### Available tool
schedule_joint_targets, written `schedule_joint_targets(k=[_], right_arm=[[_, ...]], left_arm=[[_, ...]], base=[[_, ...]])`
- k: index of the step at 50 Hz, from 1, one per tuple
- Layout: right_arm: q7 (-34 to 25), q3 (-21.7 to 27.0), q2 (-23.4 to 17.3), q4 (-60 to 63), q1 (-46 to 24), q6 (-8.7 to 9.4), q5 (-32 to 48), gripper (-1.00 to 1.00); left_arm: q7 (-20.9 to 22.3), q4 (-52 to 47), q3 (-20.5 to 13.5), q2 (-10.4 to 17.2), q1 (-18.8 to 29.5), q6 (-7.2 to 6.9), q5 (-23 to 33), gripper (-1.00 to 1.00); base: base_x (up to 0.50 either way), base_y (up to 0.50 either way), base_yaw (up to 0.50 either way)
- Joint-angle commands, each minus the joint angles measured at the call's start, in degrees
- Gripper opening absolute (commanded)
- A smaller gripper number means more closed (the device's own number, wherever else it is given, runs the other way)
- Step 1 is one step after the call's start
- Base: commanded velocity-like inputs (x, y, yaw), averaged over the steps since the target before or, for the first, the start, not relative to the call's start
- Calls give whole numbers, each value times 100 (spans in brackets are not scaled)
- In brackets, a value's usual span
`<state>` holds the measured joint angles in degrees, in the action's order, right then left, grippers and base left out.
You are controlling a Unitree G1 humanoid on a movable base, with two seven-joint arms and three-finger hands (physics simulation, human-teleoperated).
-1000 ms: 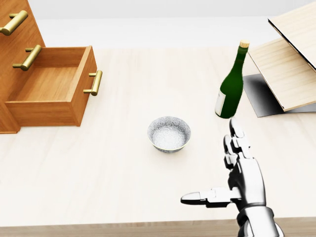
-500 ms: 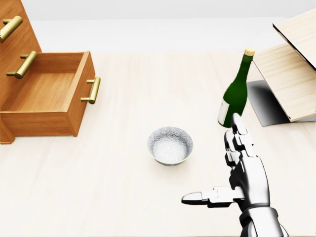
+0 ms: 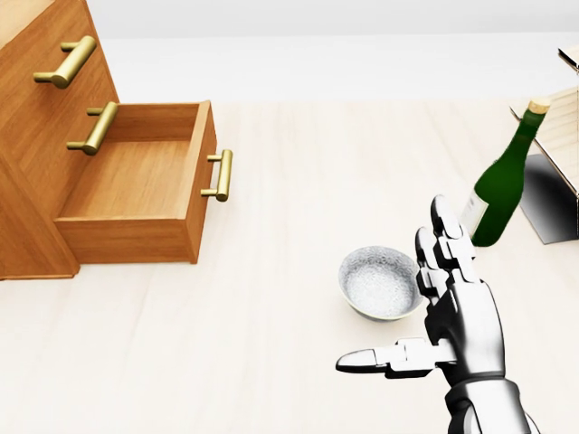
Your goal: Put the bowl on top of the cabinet.
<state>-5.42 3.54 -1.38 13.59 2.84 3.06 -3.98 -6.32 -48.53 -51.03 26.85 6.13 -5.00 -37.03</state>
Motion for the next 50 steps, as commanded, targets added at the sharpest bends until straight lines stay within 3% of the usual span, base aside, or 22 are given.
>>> schedule_joint_targets(k=[1,21,28,37,50], right_arm=[[-29,-31,20,88,42,4,2,100],[-32,-79,21,100,44,-6,35,100],[34,-51,29,129,10,73,36,100],[-98,-60,36,207,67,-18,-94,100],[-56,-14,23,199,33,-6,-62,100]], left_arm=[[-15,9,-21,18,-9,0,-31,100],[-11,-20,11,-3,-12,0,-25,100],[1,-28,6,-22,-28,0,-20,100],[-13,-57,-34,-6,-28,0,-70,100],[-12,-31,18,-16,-23,0,-34,100]], base=[[0,50,0],[0,48,0],[0,1,0],[0,0,0],[41,0,0]])
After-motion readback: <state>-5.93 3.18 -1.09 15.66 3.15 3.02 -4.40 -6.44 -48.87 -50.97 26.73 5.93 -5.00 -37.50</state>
